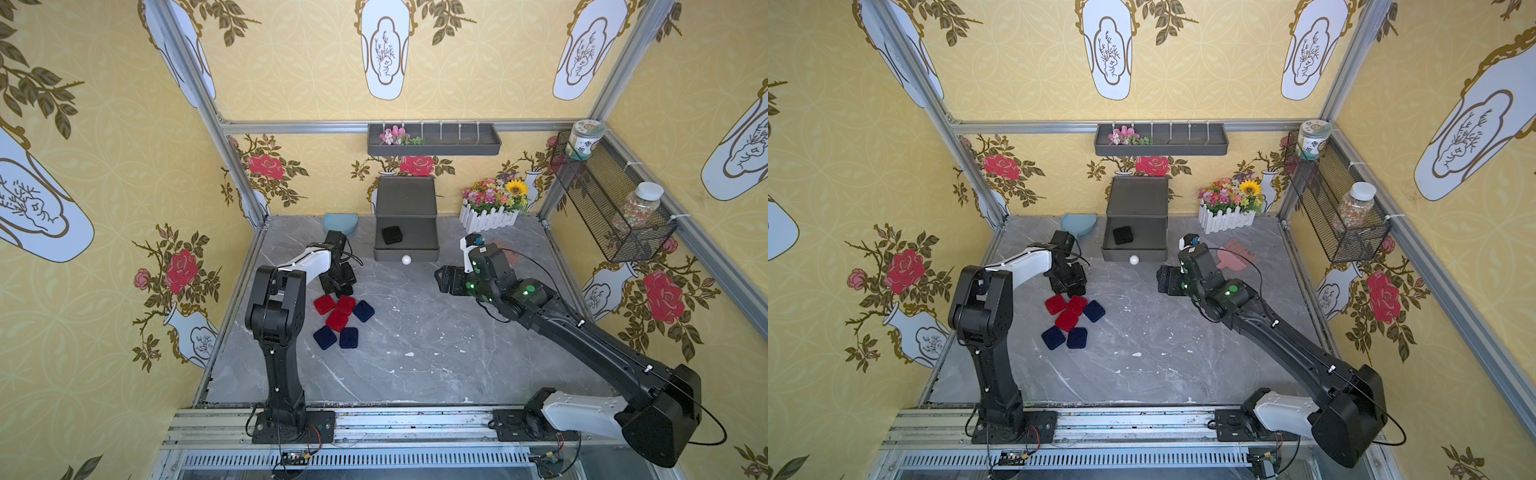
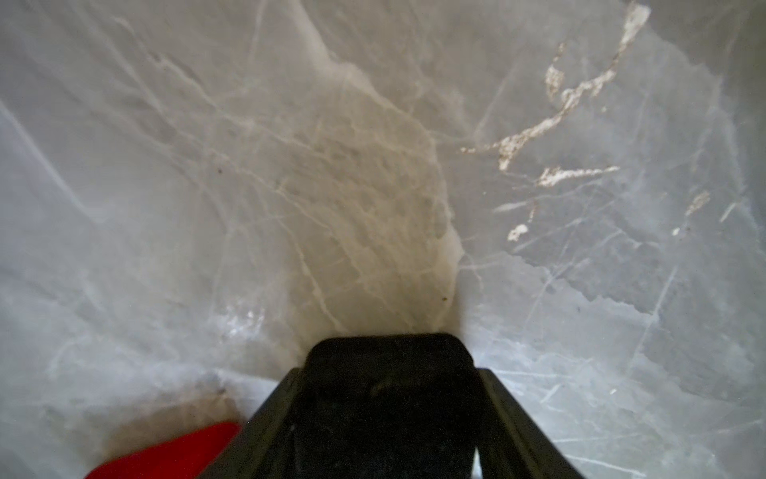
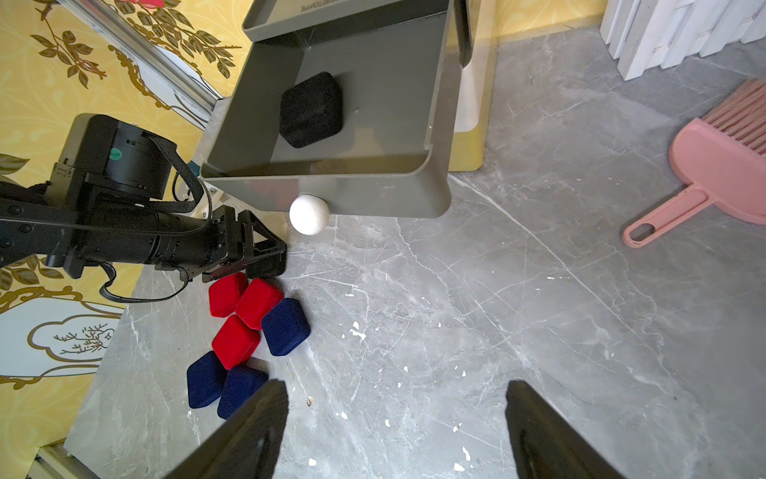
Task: Place the brooch boxes into the drawer by color
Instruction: Pick up the brooch box from the center of the board.
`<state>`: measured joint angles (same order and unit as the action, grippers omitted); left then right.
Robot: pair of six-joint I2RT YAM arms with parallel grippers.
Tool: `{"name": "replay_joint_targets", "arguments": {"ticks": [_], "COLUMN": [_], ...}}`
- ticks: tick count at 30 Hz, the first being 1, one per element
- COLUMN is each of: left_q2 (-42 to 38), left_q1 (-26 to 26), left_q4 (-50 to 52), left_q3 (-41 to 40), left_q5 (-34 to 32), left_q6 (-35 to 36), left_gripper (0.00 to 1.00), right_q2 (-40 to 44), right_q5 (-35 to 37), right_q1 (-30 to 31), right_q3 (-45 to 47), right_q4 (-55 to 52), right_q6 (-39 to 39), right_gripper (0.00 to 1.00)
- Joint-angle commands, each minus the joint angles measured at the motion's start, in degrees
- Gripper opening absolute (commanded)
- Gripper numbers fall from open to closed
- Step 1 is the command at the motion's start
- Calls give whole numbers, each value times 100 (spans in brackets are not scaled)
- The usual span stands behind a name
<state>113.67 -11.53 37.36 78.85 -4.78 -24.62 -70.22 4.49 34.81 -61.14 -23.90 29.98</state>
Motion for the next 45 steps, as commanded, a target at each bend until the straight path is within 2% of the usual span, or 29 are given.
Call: {"name": "replay_joint_targets", "arguments": {"ticks": [1, 8, 13, 16, 20, 28, 37, 45], "left_q2": [-340, -1461, -2399, -2919, -3437, -3867, -4123, -4222], "left_q1": [10, 8, -20, -136, -498, -946, -1003, -1025], "left_q4": [-126, -177, -355, -479, -607, -719, -748, -748], "left_q3": [-114, -166, -353, -520, -667, -747, -897, -984], "left_q5": [-54, 134, 732, 880, 968, 1123, 1222, 1240], "left_q6": [-25, -38, -216, -368, -600, -929, -1024, -1025], "left_gripper": [63, 63, 63, 63, 62, 62, 62, 62], "right_q2": [-1, -60, -247, -394, -696, -1398, -1865, -2134], "right_q5": [-34, -193, -951, -1324, -1281, -1124, -1035, -914], "right_q1": [39, 448, 587, 644, 970, 1387, 1520, 1542], "right_q3": [-18, 131, 402, 443, 230, -476, -791, -965], "right_q4": [213, 736, 1802, 2345, 2729, 2948, 3331, 3546], "right_q6": [38, 3, 312, 616, 627, 492, 504, 555], "right_gripper": [86, 86, 85, 84, 84, 77, 64, 58]}}
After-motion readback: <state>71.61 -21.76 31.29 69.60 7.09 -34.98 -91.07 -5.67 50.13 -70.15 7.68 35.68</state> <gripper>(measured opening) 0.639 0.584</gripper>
